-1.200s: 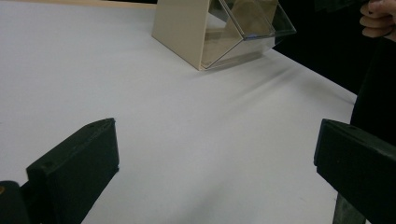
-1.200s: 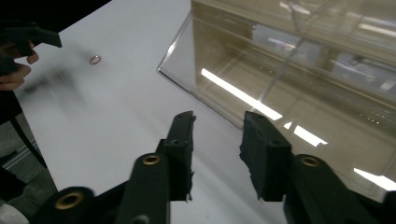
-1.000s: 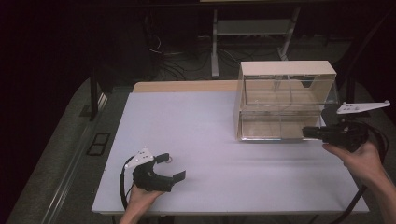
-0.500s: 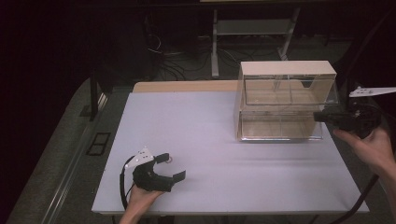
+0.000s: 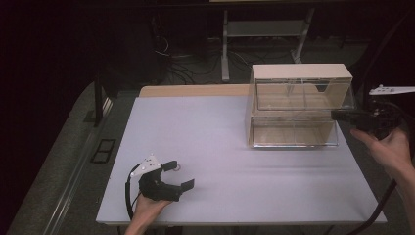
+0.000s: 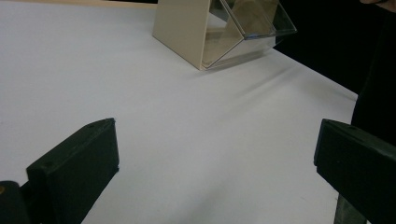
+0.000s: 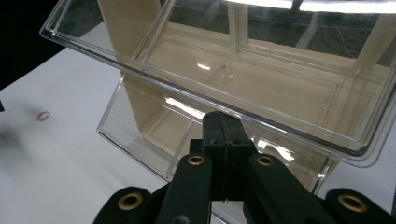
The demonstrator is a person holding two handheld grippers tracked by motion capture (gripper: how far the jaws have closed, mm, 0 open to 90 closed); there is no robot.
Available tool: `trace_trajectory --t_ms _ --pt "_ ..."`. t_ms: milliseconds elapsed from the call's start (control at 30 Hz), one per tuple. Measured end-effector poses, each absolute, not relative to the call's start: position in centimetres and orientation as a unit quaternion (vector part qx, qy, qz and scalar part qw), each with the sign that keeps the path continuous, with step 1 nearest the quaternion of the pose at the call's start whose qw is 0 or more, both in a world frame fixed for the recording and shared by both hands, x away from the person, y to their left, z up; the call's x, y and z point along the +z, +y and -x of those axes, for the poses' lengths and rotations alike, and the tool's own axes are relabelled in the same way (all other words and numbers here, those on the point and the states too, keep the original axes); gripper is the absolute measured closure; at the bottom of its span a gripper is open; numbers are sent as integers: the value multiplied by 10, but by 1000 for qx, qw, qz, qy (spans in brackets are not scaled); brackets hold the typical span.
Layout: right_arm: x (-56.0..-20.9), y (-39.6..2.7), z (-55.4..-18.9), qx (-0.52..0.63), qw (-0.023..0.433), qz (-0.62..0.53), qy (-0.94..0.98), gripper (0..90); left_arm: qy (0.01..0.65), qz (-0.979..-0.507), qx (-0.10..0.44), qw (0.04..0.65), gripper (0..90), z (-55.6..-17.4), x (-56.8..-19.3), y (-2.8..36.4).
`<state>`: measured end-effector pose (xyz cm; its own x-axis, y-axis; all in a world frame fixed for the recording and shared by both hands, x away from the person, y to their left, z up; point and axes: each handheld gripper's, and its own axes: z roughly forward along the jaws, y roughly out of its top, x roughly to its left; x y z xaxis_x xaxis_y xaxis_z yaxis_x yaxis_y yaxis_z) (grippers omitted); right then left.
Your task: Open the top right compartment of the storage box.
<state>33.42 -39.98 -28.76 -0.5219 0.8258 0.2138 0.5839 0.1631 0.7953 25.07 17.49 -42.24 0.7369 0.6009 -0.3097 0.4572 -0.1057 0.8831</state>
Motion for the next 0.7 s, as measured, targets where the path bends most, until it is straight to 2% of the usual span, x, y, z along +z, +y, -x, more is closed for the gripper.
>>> trace_trajectory --t_ms 333,700 --pt "-284 -400 -332 461 142 -459 746 896 356 -741 64 566 0 -251 -423 175" --pt "-260 -397 -337 464 139 -438 757 896 356 -739 63 568 0 -251 -422 174"
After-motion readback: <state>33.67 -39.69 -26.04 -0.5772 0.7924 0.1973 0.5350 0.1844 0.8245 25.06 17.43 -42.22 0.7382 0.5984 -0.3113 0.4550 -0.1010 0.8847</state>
